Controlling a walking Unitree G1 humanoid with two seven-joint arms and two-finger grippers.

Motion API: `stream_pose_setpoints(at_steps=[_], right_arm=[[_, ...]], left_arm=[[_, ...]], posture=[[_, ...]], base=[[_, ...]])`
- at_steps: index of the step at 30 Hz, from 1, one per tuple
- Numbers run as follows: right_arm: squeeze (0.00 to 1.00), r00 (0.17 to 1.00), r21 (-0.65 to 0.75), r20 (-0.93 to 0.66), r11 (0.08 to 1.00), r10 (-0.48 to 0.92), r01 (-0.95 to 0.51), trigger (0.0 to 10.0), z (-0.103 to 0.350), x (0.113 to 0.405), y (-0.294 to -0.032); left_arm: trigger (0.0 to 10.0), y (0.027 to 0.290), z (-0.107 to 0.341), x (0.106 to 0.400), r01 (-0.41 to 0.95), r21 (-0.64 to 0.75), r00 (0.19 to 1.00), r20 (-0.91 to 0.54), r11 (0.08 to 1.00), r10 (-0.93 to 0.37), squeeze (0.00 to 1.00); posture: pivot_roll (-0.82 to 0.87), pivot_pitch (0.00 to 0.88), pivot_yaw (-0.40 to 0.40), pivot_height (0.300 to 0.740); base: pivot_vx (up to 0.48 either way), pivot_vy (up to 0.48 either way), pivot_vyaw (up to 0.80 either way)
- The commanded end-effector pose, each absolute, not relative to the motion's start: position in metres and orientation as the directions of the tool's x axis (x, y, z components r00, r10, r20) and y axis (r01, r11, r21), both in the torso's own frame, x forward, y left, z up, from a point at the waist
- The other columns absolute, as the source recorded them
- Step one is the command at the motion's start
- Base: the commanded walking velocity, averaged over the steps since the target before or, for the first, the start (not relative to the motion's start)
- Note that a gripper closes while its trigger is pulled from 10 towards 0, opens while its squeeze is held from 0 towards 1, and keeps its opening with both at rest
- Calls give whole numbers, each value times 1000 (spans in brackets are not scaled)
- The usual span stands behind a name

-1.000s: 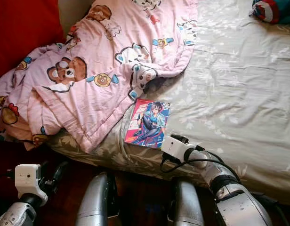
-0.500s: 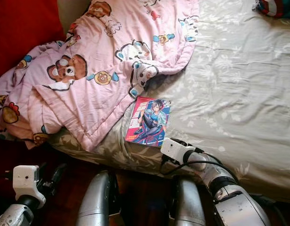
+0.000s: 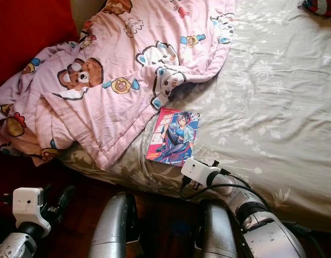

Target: Clean up the room

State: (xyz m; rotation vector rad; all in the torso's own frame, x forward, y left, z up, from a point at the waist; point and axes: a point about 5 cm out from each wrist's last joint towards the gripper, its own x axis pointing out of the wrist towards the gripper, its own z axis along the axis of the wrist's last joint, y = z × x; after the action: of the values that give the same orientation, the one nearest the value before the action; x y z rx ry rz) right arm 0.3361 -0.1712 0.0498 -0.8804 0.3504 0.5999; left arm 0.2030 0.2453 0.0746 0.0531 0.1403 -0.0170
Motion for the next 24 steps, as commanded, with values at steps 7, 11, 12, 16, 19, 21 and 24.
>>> stream_pose_setpoints(at_steps=[7, 11, 12, 16, 19, 21, 24], right_arm=[[0, 773, -599, -547, 495, 320, -629, 0, 35, 325, -173], [0, 787, -578, -536, 546, 306, -606, 0, 33, 324, -174], [0, 792, -572, -532, 562, 301, -598, 0, 33, 324, -175], [0, 814, -513, -515, 665, 269, -543, 0, 26, 318, -180], [0, 829, -466, -505, 733, 240, -496, 0, 21, 312, -188], [0, 857, -414, -473, 806, 207, -423, 0, 20, 310, -195], [0, 904, -307, -400, 906, 154, -290, 0, 23, 308, -204]], left_arm=[[10000, 249, 66, 198, 2, 53, 983, -181, 999, 8, 0], [10000, 247, 64, 207, -9, 43, 985, -170, 999, 16, 0], [10000, 246, 63, 208, -11, 41, 986, -168, 999, 18, 0], [10000, 242, 58, 216, -21, 26, 986, -164, 999, 25, 0], [10000, 241, 55, 223, -30, 17, 986, -161, 999, 33, 0], [10000, 241, 50, 231, -40, 11, 986, -162, 999, 41, 0], [10000, 244, 45, 236, -64, 11, 984, -166, 998, 65, 0]], posture=[[241, 301, 90, 595], [219, 269, 74, 595], [211, 261, 70, 595], [177, 218, 52, 595], [161, 202, 45, 595], [137, 172, 33, 595], [126, 145, 27, 595]], base=[[0, 0, 0], [0, 0, 0], [0, 0, 0], [0, 0, 0], [0, 0, 0], [0, 0, 0], [0, 0, 0]])
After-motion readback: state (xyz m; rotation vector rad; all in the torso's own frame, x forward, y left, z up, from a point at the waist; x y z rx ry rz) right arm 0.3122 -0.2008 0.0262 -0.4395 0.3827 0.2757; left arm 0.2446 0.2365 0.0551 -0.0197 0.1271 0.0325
